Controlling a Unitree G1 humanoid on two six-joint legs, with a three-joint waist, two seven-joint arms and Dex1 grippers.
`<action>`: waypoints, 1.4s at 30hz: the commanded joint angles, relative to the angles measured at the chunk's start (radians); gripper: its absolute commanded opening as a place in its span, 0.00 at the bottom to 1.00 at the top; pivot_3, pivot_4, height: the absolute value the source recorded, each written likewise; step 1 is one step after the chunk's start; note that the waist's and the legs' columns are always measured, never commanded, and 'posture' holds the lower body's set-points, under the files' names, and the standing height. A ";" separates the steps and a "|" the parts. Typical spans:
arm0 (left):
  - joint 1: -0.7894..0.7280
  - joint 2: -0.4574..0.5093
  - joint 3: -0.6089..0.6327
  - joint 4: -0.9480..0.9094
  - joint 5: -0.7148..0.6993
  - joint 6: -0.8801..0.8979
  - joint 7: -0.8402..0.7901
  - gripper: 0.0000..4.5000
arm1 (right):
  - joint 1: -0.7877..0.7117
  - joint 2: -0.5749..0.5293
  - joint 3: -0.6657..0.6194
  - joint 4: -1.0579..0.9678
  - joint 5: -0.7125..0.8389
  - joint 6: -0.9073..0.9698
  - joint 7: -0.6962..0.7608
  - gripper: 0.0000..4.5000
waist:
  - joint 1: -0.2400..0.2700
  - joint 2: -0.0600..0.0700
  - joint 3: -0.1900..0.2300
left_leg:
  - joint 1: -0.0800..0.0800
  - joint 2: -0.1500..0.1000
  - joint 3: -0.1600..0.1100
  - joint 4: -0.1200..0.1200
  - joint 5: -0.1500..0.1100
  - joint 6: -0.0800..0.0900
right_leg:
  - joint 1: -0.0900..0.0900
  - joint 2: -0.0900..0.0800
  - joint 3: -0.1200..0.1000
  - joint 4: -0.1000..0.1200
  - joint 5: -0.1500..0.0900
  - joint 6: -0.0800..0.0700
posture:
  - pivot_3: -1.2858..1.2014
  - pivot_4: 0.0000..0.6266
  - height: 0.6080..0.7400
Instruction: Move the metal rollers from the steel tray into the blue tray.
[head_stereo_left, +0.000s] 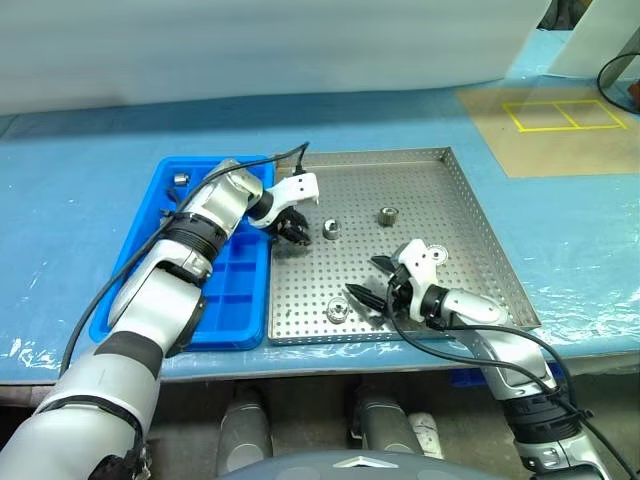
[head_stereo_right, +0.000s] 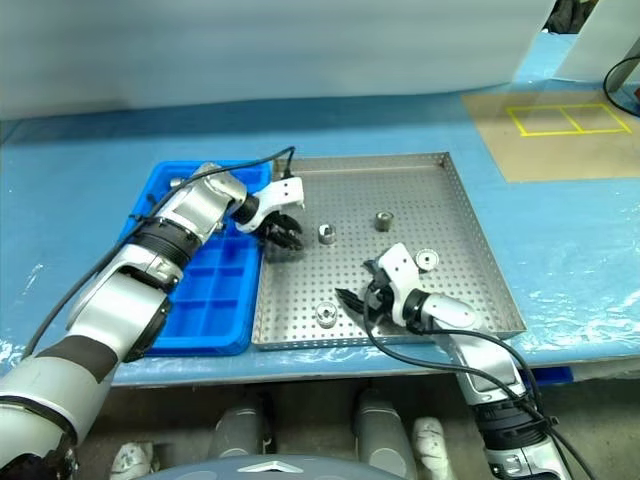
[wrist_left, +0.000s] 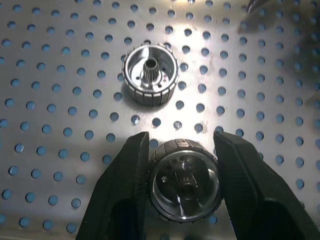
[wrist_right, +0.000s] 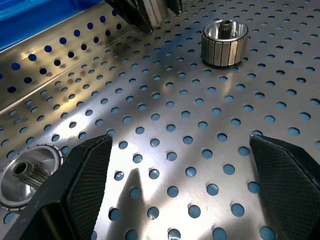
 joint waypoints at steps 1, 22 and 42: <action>0.038 0.010 0.053 -0.189 -0.058 0.122 0.034 0.37 | -0.019 -0.003 -0.001 0.004 0.003 -0.022 0.016 1.00 | 0.001 0.000 0.000 | 0.000 0.000 0.000 0.000 0.000 0.000 | 0.000 0.000 0.000 0.000 0.000 0.000 | 0.43 0.24 1.00; 0.491 -0.128 0.397 -0.967 -0.142 0.418 0.798 0.37 | -0.189 0.017 0.000 0.128 0.023 -0.047 0.110 1.00 | 0.021 0.000 0.002 | -0.003 0.001 0.000 0.001 0.000 0.001 | -0.002 0.000 -0.002 0.000 0.000 0.000 | 0.50 0.24 1.00; 0.910 -0.261 0.592 -1.315 -0.135 0.446 1.202 0.37 | -0.405 0.088 0.050 0.313 0.024 -0.091 0.248 1.00 | 0.103 -0.002 0.003 | -0.006 0.001 -0.002 0.001 -0.001 0.000 | -0.005 0.000 -0.003 -0.001 0.000 0.000 | 0.60 0.24 1.00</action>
